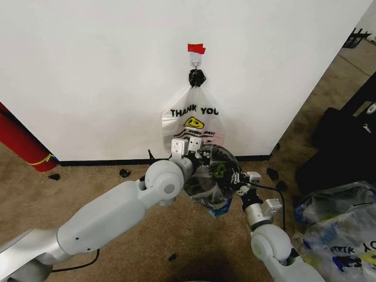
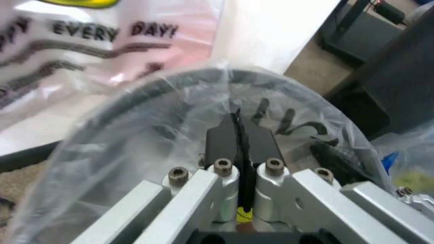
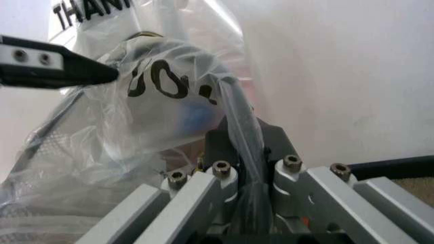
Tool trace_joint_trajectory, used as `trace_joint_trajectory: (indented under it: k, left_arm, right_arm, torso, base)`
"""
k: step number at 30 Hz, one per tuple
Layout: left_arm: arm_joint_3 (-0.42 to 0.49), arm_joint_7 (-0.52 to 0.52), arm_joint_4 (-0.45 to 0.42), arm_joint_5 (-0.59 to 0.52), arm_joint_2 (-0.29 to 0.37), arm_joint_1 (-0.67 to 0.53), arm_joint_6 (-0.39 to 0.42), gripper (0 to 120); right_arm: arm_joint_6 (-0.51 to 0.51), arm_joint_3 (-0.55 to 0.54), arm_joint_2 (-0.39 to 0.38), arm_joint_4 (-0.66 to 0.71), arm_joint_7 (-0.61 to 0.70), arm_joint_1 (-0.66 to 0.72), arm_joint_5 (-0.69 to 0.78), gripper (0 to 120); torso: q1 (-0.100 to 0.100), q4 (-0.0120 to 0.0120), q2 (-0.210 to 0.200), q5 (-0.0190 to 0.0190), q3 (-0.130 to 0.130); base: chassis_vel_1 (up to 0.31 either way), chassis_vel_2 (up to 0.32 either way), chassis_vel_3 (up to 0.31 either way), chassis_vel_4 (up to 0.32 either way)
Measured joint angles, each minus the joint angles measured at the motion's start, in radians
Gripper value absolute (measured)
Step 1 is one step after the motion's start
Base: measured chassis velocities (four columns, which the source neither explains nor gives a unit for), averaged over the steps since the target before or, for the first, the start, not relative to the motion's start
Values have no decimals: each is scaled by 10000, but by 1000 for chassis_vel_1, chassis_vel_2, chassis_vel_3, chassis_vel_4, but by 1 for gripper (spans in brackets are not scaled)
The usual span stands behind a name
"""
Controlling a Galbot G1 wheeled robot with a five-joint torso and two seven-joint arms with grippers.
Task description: Pick up the garbage bag from the wall and place it over the trash bin.
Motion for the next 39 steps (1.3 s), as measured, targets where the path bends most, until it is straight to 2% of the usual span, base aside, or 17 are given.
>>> trace_joint_trajectory:
  k: [8,17,23,27,39]
  left_arm:
    - [199,-74,400,330,-343,61,145,0]
    - [484,-780,1003,742,-607,-89,572,0]
    - [613,-808,1340,841,-821,-164,576,0]
    - [757,-790,1897,1142,-1041,-255,577,0]
    - [1100,-703,2540,1620,-1159,-360,628,0]
  right_arm:
    - [-15,19,6,-1,32,60,42,1]
    - [90,52,32,-125,27,136,134,1]
    - [94,-1,38,-105,2,143,141,1]
    - [91,-38,6,6,-34,94,141,1]
    - [89,-70,-35,141,-128,47,116,1]
  torso:
    - [0,1,0,-1,0]
    - [0,-1,0,0,0]
    - [0,1,0,0,0]
    - [0,0,0,0,0]
    - [0,1,0,0,0]
  base:
    - [0,0,0,0]
    - [0,0,0,0]
    - [0,0,0,0]
    - [0,0,0,0]
    - [0,0,0,0]
